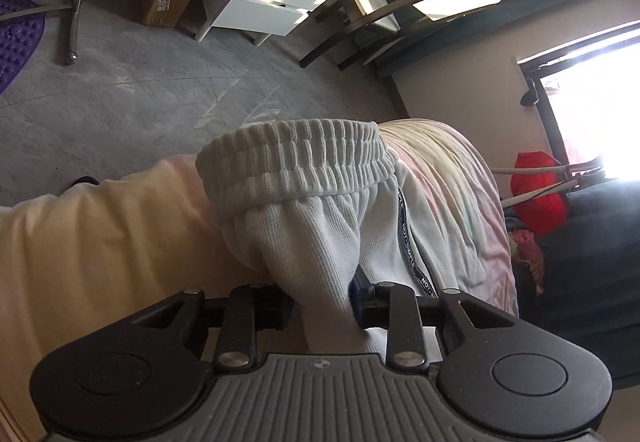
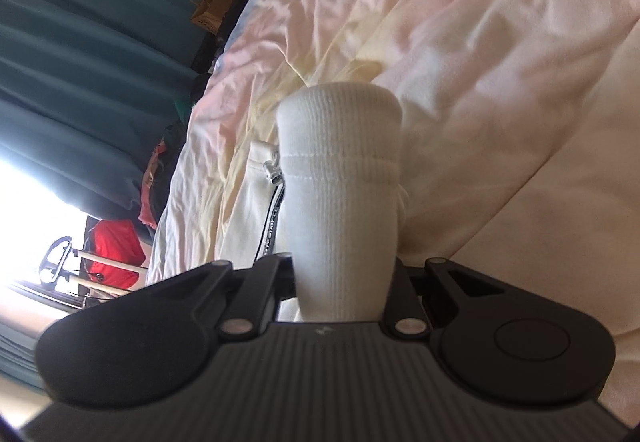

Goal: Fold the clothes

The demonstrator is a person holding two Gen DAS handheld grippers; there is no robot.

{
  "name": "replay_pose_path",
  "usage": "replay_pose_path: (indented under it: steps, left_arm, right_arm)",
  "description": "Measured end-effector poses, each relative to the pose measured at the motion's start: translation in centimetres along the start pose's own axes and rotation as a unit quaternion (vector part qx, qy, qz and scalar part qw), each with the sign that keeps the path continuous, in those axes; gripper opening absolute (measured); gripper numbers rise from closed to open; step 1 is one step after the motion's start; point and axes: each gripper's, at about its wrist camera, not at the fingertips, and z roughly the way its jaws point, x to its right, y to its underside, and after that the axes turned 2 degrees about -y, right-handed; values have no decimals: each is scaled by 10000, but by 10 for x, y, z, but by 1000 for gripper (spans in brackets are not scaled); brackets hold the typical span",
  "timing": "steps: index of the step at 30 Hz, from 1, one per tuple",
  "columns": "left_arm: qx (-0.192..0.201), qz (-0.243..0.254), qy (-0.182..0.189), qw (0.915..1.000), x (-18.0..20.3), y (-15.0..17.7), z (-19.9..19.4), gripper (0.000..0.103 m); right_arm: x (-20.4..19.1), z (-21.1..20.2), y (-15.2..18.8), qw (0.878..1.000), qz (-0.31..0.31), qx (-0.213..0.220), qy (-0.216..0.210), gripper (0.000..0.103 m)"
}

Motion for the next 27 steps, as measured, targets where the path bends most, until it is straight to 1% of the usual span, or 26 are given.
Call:
replay_pose_path:
  steps: [2,6,9,11,12,14,17,20,23,25,27]
  left_arm:
    - [-47,212,-265,9994,0,1,-5,73]
    - [-136,612,-504,9968,4,-3,-25,77]
    - [188,1137,-687,9910,26,0,-50,81]
    - [448,1536,-768,9841,45,5,-66,83]
    - [558,1713,-736,9809,55,11,-72,86]
    - [734,2058,-659,9736,78,32,-73,88]
    - [735,2617,-548,9608,110,75,-54,88]
    - [517,3092,-360,9489,138,123,-24,88]
    - [223,3502,-318,9359,166,167,9,88]
    - [123,3792,-284,9248,180,194,31,88]
    - [149,4092,-216,9121,191,219,49,88]
  right_arm:
    - [-1,-4,1,10000,-24,8,-37,15]
    - [0,-10,2,10000,8,31,-80,15]
    - [-1,-9,1,9999,24,49,-84,15]
    - [-3,-8,1,9999,-1,81,-82,15]
    - [-4,-7,1,9999,-46,90,-77,15]
    - [-6,-6,1,9998,-147,91,-58,15]
    - [-6,-4,0,9998,-193,66,-39,15]
    - [-4,-4,0,9999,-151,55,-42,15]
    - [-5,-5,1,9996,-264,92,-15,15]
    - [-10,-7,3,9986,-493,162,48,15]
    - [-15,-8,5,9972,-702,233,99,15]
